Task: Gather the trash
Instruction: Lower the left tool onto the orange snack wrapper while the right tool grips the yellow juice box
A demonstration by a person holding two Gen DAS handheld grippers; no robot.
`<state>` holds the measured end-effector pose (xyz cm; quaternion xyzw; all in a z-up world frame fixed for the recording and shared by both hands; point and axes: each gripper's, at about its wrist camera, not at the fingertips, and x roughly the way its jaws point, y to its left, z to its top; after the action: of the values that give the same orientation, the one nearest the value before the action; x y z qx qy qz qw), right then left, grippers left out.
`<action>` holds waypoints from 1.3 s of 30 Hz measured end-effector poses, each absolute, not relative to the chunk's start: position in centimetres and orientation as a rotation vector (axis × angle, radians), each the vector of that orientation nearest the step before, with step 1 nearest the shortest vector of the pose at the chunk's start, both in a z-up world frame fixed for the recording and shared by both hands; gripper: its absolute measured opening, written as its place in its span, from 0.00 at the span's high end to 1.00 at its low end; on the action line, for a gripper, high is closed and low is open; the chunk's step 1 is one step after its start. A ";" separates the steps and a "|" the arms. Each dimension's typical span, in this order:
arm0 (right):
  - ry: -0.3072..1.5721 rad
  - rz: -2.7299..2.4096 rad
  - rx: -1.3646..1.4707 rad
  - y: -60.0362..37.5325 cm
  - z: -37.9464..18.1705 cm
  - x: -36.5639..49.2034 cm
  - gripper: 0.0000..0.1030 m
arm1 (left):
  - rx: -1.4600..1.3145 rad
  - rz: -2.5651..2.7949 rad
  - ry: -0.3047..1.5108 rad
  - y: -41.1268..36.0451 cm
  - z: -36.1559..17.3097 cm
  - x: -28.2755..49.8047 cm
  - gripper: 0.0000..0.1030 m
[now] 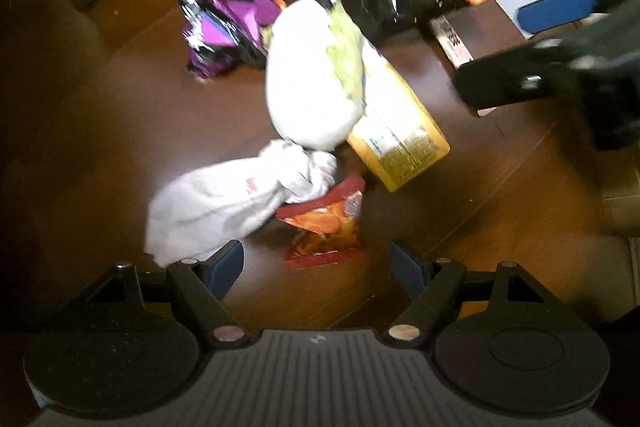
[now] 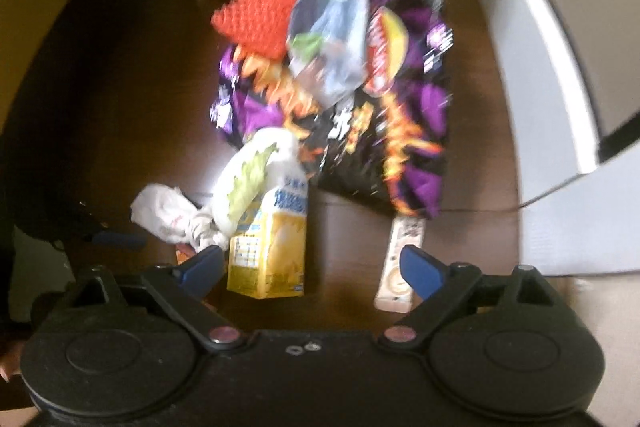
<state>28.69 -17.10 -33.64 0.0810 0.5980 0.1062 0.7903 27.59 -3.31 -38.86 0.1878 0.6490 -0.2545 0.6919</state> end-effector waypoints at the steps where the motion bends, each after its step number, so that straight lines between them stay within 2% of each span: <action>1: 1.301 0.229 0.174 -16.8 -34.2 29.0 0.09 | 0.421 -0.569 1.441 -3.3 -39.2 27.3 0.23; 5: 1.350 0.256 0.145 -15.0 -36.3 30.1 0.11 | 0.470 -0.554 1.382 -3.4 -40.6 26.5 0.23; 10: 1.396 0.279 0.090 -13.2 -38.2 30.9 0.12 | 0.421 -0.530 1.413 -3.2 -41.6 26.8 0.23; 21: 1.484 0.249 0.180 -12.0 -41.3 32.1 0.24 | 0.287 -0.508 1.487 -2.4 -41.9 28.5 0.24; 24: 1.483 0.246 0.190 -12.0 -41.3 32.1 0.32 | 0.287 -0.497 1.483 -2.1 -41.7 28.7 0.37; 26: 1.484 0.245 0.200 -12.1 -41.1 32.1 0.43 | 0.281 -0.495 1.486 -1.9 -41.6 29.0 0.44; 28: 1.487 0.228 0.200 -12.1 -40.8 32.1 0.44 | 0.280 -0.500 1.493 -1.5 -41.3 29.8 0.48; 31: 1.482 0.208 0.170 -11.9 -40.3 31.8 0.45 | 0.277 -0.497 1.505 -1.3 -41.1 29.9 0.61; 39: 1.481 0.136 0.157 -14.0 -38.2 30.6 0.45 | 0.250 -0.478 1.512 -0.7 -40.3 30.8 0.66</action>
<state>30.62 -13.99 -38.16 0.0713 0.6735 0.0619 0.7331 30.78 -0.67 -40.25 0.1120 0.6775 -0.2139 0.6948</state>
